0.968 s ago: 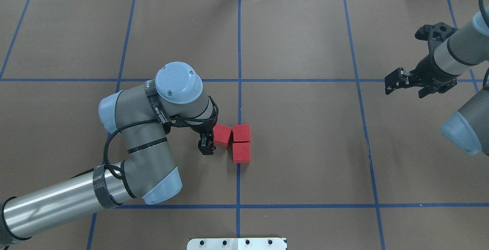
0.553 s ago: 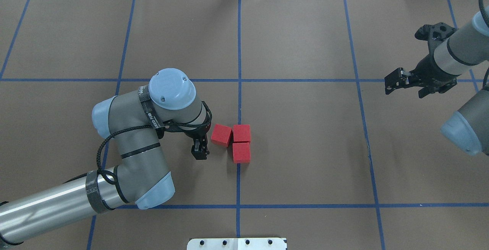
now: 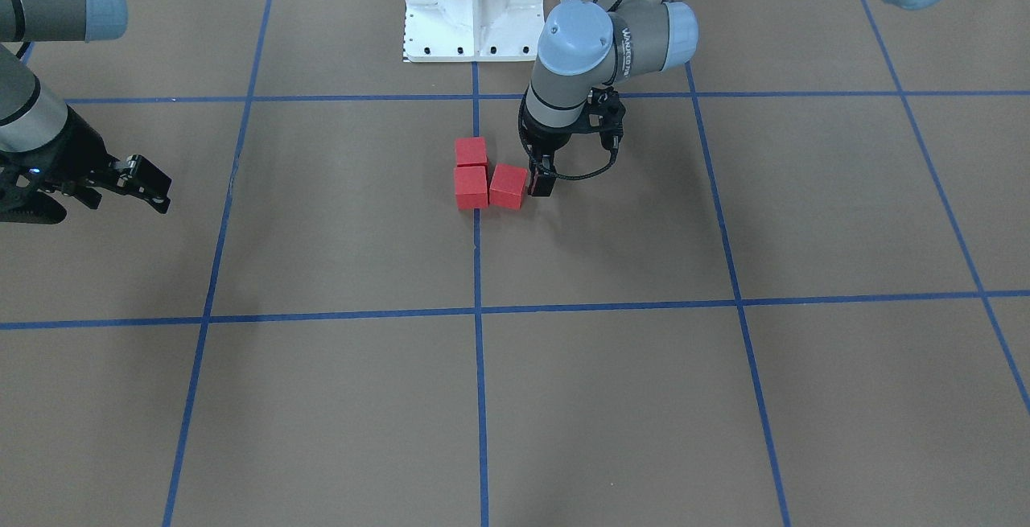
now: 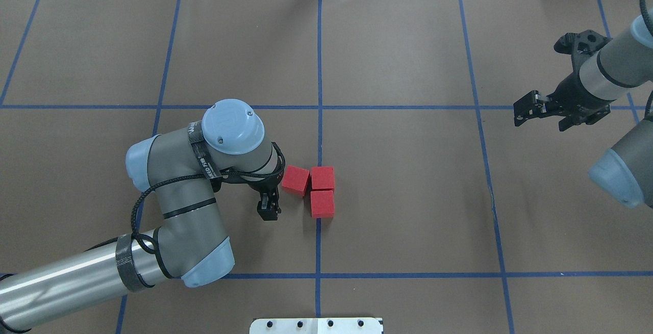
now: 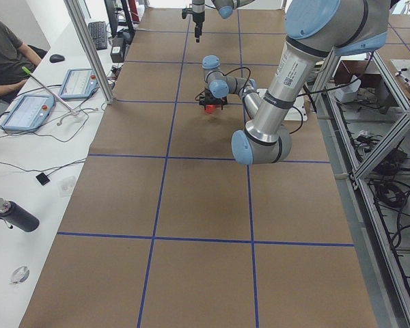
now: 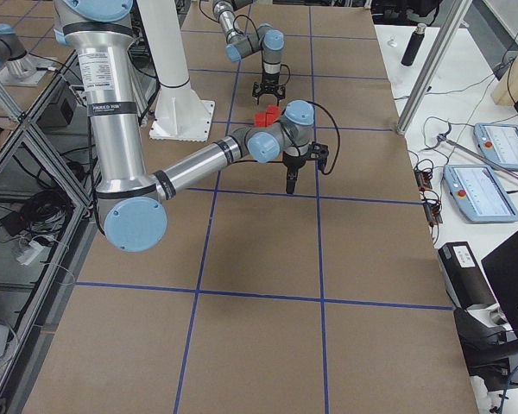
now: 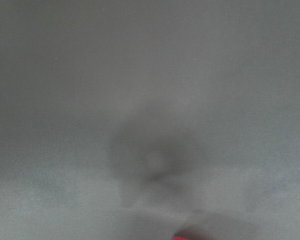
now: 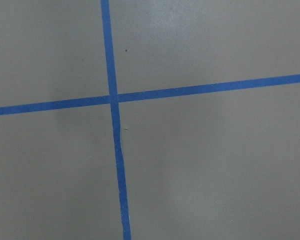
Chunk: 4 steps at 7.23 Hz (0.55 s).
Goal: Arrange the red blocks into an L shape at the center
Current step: 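Open the left gripper and release the red cube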
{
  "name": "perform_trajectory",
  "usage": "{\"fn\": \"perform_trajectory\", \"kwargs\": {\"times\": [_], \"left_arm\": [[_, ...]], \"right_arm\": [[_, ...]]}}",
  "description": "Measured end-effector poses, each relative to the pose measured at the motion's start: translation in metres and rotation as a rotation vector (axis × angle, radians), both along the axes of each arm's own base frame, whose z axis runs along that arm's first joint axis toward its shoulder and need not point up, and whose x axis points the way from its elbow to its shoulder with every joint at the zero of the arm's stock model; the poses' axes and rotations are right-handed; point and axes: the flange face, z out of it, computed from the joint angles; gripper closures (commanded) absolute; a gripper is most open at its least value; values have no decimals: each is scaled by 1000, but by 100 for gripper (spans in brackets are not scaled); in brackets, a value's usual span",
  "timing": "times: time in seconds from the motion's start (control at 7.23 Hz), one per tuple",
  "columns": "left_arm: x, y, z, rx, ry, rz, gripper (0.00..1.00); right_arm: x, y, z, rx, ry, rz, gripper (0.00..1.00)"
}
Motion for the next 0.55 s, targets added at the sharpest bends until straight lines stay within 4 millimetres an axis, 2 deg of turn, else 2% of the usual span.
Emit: {"fn": "perform_trajectory", "kwargs": {"times": [0.55], "left_arm": [[2, 11, -6, 7, 12, 15, 0]], "right_arm": [[1, 1, 0, 0, -1, -1, 0]]}}
